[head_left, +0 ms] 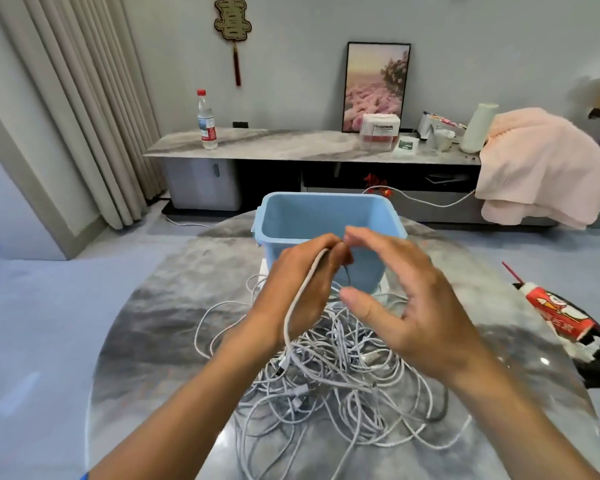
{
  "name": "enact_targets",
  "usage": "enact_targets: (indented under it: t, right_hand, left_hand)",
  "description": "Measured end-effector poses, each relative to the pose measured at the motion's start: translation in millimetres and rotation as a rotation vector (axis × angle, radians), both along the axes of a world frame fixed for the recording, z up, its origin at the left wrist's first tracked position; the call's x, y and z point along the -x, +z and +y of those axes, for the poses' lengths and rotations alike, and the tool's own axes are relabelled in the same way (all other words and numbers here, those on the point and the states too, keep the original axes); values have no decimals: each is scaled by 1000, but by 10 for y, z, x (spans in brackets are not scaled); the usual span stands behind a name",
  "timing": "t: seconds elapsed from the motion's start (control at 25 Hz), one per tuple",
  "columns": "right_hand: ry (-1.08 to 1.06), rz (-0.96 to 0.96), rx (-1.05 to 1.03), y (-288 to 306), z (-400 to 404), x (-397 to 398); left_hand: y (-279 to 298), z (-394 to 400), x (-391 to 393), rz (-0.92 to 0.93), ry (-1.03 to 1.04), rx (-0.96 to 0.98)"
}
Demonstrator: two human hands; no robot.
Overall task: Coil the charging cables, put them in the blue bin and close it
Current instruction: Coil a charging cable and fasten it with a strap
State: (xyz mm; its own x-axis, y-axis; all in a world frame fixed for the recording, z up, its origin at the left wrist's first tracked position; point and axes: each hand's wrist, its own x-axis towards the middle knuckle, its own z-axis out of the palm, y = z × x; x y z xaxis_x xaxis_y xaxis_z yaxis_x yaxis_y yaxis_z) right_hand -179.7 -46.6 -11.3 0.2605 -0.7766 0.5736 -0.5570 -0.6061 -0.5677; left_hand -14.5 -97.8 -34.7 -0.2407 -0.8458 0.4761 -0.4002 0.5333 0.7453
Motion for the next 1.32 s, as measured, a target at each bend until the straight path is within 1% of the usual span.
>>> enact_targets:
  t: [0.04, 0.08, 0.16, 0.2, 0.24, 0.28, 0.32, 0.4, 0.48, 0.52, 0.56, 0.6, 0.64, 0.68, 0.72, 0.76, 0.8, 0.84, 0.88, 0.92, 0.96, 1.0, 1.04, 1.08, 1.12, 1.16, 1.2, 1.24, 1.32]
  right_hand:
    - [35, -31, -50, -64, -35, -47]
    - [36, -105, -117, -107, -74, -64]
    - [10, -334, -338, -127, -77, -95]
    - [53, -497, -499, -127, -52, -132]
    - [121, -656, -679, -111, -19, -173]
    - [194, -748, -836, -88, 10, -200]
    - [245, -738, -949, -65, 39, -214]
    - [329, -565, -1098, -34, 107, -166]
    - [476, -430, -1126, -38, 149, -27]
    - [545, -449, -1108, -42, 133, 88]
    - [602, -556, -1090, -35, 79, 233]
    - [665, -751, -1082, -15, -6, 422]
    - [769, -998, -1085, 36, -88, 600]
    - [786, -1224, -1046, 89, -162, 806]
    - [722, -1375, -985, 104, -239, 1006]
    - [552, -1443, -906, 49, -316, 1159]
    - [217, -1383, -811, -48, -349, 1245]
    - [-185, -1154, -749, -156, -376, 1295]
    - [-542, -744, -721, -276, -400, 1321]
    - [-782, -282, -732, -399, -416, 1294]
    - [-877, 144, -706, -481, -412, 1159]
    - [-865, 419, -606, -513, -401, 989]
    - [-762, 469, -454, -511, -386, 776]
    - [-561, 397, -330, -465, -355, 554]
    - [-326, 229, -299, -380, -297, 302]
    - [-114, 49, -362, -283, -238, 61]
    - [27, -46, -443, -245, -204, -99]
    - [74, -59, -463, -249, -203, -176]
    - [-9, 14, -376, -241, -262, -129]
  left_hand:
    - [-14, 10, 7, 41, -37, -10]
    - [-26, 13, 9, 105, -69, -41]
    - [6, 42, 26, 263, -70, -111]
    - [38, 58, 37, 298, -50, -105]
    - [61, 77, 39, 278, -21, -66]
    - [79, 98, 24, 200, 12, -3]
    - [86, 108, -9, 73, 45, 69]
    - [112, 112, -82, -179, 122, 151]
    - [115, 66, -154, -348, 166, 175]
    - [118, 43, -184, -405, 147, 163]
    - [109, 10, -225, -441, 97, 124]
    - [113, -15, -282, -459, 32, 67]
    - [121, -35, -358, -451, -29, 1]
    - [141, -56, -444, -413, -84, -62]
    - [154, -86, -532, -358, -124, -108]
    - [159, -120, -591, -300, -139, -131]
    - [148, -153, -632, -243, -118, -129]
    - [126, -175, -642, -185, -87, -117]
    - [99, -190, -608, -133, -56, -113]
    - [69, -189, -542, -96, -52, -131]
    - [37, -172, -457, -117, -56, -146]
    - [-5, -152, -359, -185, -67, -138]
    - [-55, -130, -258, -283, -62, -104]
    - [-96, -100, -172, -349, -54, -67]
    - [-109, -73, -113, -371, -48, -37]
    - [-127, -70, -91, -364, -56, -15]
    - [-127, -73, -105, -358, -80, -3]
    - [-127, -79, -133, -347, -119, -19]
    - [-123, -65, -165, -285, -261, -104]
